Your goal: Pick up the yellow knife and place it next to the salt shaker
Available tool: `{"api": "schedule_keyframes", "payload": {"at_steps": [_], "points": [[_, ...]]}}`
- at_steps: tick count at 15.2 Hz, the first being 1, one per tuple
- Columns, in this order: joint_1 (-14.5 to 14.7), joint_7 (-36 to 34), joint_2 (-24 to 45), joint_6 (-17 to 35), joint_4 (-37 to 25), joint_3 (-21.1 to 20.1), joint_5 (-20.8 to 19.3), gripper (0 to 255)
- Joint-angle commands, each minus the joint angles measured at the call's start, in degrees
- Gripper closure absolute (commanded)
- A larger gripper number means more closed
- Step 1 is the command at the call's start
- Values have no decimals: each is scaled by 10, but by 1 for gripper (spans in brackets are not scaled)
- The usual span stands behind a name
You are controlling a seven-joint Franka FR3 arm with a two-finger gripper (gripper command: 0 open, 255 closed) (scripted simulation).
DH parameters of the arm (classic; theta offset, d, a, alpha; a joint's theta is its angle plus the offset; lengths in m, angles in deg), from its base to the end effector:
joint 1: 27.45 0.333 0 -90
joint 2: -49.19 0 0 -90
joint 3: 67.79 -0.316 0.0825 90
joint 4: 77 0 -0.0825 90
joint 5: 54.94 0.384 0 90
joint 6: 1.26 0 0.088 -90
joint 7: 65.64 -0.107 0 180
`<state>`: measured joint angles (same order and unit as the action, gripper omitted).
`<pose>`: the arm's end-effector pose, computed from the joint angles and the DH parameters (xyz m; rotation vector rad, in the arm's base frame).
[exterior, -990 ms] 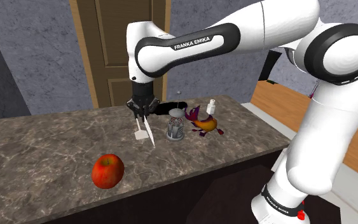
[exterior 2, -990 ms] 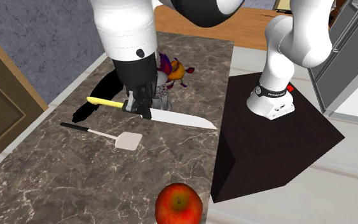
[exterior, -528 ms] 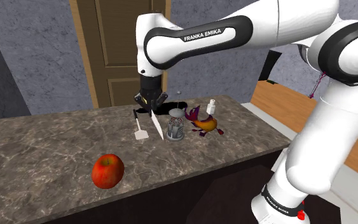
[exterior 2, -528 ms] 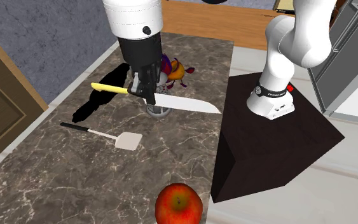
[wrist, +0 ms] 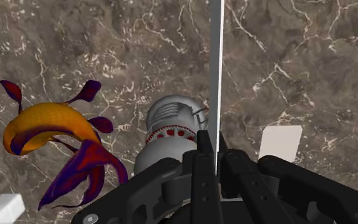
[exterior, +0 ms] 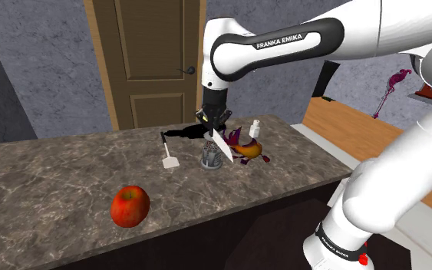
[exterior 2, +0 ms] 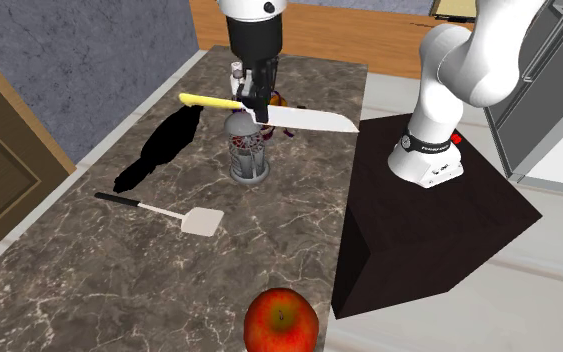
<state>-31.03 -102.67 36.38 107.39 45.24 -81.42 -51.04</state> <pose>0.4783 0.0958 0.4980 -3.0406 0.7756 0.0350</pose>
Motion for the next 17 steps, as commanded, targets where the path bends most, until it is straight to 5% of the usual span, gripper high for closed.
{"api": "schedule_keyframes", "payload": {"at_steps": [1,17], "points": [[-9,27,-20,4,24,16,0,255],[-93,238,-184,-17,171,171,-56,255]]}}
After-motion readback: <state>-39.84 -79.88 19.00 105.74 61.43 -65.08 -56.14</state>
